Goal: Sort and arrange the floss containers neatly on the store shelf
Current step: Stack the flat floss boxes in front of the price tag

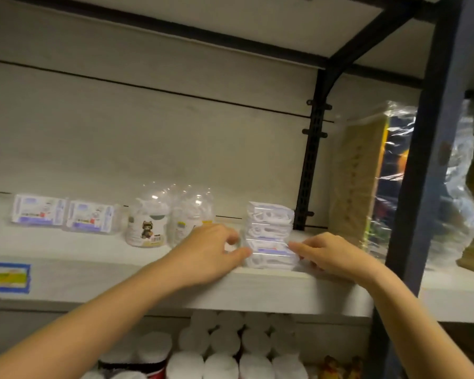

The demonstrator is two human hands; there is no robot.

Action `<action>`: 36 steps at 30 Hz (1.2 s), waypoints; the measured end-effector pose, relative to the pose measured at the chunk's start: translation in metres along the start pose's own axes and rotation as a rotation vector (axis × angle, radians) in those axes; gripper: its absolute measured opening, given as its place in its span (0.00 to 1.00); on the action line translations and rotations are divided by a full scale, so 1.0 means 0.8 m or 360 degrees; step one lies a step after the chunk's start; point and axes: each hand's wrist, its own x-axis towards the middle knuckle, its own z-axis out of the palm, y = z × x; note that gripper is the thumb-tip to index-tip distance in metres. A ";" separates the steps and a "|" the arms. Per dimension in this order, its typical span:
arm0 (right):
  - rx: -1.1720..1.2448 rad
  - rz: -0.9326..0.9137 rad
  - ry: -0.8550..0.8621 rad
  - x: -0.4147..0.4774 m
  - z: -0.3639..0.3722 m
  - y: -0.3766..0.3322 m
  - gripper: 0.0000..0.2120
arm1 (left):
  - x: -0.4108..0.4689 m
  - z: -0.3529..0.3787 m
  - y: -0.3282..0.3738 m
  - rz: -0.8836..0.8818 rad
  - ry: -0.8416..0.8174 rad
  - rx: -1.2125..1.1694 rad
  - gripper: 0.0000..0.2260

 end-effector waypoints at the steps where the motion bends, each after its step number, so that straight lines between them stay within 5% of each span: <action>1: 0.0023 -0.0021 -0.0005 0.001 0.000 0.003 0.30 | 0.006 0.007 0.001 -0.0033 -0.0059 0.0027 0.17; 4: 0.0133 -0.0089 -0.0054 0.002 0.004 0.007 0.30 | 0.015 0.012 0.003 -0.0093 -0.0275 0.0016 0.24; 7: 0.0308 -0.0208 0.0004 -0.002 0.009 0.014 0.21 | 0.015 0.009 0.000 -0.0084 -0.0314 -0.0216 0.18; 10: 0.0666 -0.0394 0.0119 -0.010 0.012 0.016 0.11 | 0.012 0.010 0.001 -0.0012 0.0040 -0.0486 0.13; 13: 0.0850 -0.0488 0.0331 -0.020 0.016 0.009 0.15 | 0.005 0.010 0.008 0.0021 0.0466 -0.0826 0.14; 19: 0.0857 -0.0723 0.0596 -0.034 0.011 -0.020 0.16 | -0.016 -0.014 0.007 0.0048 0.0693 -0.1168 0.14; 30: 0.0889 -0.1091 0.0449 -0.050 0.109 -0.210 0.12 | -0.170 -0.127 -0.110 -0.0162 0.0916 -0.0946 0.15; 36: 0.0762 -0.1050 0.0498 -0.007 0.151 -0.343 0.14 | -0.181 -0.217 -0.217 -0.0210 0.0859 -0.0658 0.14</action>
